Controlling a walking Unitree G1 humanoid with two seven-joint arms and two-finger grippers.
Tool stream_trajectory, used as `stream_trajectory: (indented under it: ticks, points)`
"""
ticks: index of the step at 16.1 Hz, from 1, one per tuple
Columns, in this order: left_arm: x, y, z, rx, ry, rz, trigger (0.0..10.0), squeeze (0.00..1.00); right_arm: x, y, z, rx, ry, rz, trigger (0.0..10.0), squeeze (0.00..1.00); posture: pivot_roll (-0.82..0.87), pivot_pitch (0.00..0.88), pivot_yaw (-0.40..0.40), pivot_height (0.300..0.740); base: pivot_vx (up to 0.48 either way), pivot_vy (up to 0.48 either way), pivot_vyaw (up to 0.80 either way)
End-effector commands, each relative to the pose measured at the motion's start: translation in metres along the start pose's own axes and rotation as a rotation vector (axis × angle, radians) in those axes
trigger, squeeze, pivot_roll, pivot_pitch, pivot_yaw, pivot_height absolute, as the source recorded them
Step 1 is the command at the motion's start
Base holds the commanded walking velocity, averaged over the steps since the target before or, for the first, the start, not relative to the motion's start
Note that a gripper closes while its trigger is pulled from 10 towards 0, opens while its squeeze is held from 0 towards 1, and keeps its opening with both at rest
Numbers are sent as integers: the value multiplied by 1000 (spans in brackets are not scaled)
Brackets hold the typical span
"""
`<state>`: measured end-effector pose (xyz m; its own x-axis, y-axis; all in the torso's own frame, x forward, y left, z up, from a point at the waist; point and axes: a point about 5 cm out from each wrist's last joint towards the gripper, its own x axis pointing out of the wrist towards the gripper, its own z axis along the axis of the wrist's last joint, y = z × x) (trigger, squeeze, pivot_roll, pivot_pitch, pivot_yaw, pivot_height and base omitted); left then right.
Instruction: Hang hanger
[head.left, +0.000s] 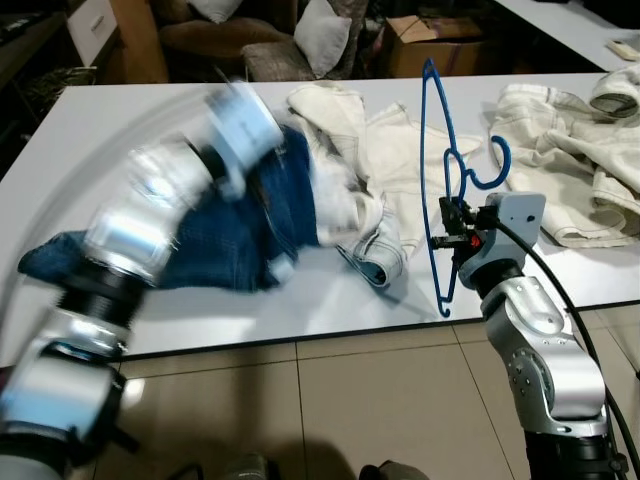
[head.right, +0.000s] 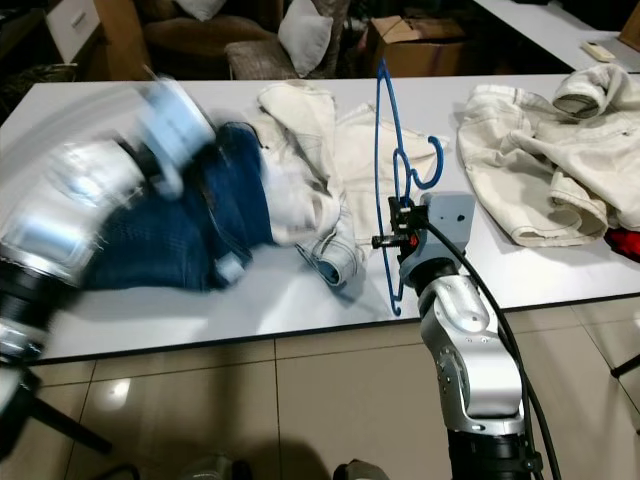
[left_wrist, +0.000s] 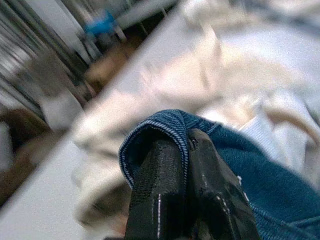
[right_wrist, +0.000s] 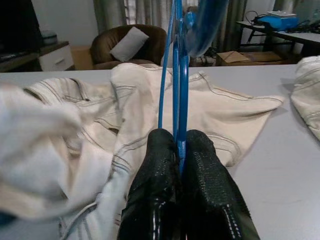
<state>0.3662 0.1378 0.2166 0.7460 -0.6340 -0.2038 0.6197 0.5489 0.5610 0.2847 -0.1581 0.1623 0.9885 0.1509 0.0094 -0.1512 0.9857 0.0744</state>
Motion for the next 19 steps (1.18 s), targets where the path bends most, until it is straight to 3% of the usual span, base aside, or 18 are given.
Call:
stream_trajectory:
  ticks: [1, 2, 6, 8, 12, 16, 17, 18, 19]
  points:
    - [4, -7, -13, -30, 49, 3, 10000, 110, -1, 1, -1, -10, -3, -7, 10000, 0, -67, 0, 8, 740, 0, 0, 0]
    - [6, -10, -17, -48, 54, 27, 10000, 1000, -2, 0, -1, -12, -1, -5, 10000, 0, -74, 0, 10, 740, 0, 0, 0]
    - [-2, 1, -13, -24, 10, 27, 10000, 1000, -2, -3, -1, -17, 1, -8, 10000, 0, -71, 0, 0, 740, 0, 0, 0]
    - [-13, 8, -16, 53, 31, -24, 10000, 1000, -1, -4, -1, -19, 2, -5, 10000, 0, -66, 0, -5, 740, 0, 0, 0]
    - [-38, 33, -25, 114, 99, 1, 10000, 1000, 2, -5, -1, -19, 1, -2, 10000, 0, -52, 0, -7, 740, 0, 0, 0]
    - [-57, 42, -27, 219, 119, -48, 10000, 1000, 2, -6, -2, -20, 4, 1, 10000, 0, -41, 0, -3, 740, 0, 0, 0]
    - [-62, 41, -24, 230, 101, -109, 10000, 639, 3, -7, -2, -24, 7, 3, 10000, 0, -38, 0, 0, 740, 0, 0, 0]
    - [-69, 38, -17, 203, 57, -199, 10000, 0, 3, -9, -3, -33, 9, 3, 10000, 0, -38, 0, 0, 740, 0, 0, 0]
    - [-71, 38, -16, 188, 48, -214, 10000, 0, 3, -10, -3, -35, 10, 2, 10000, 0, -38, 0, 0, 740, 0, 0, 0]
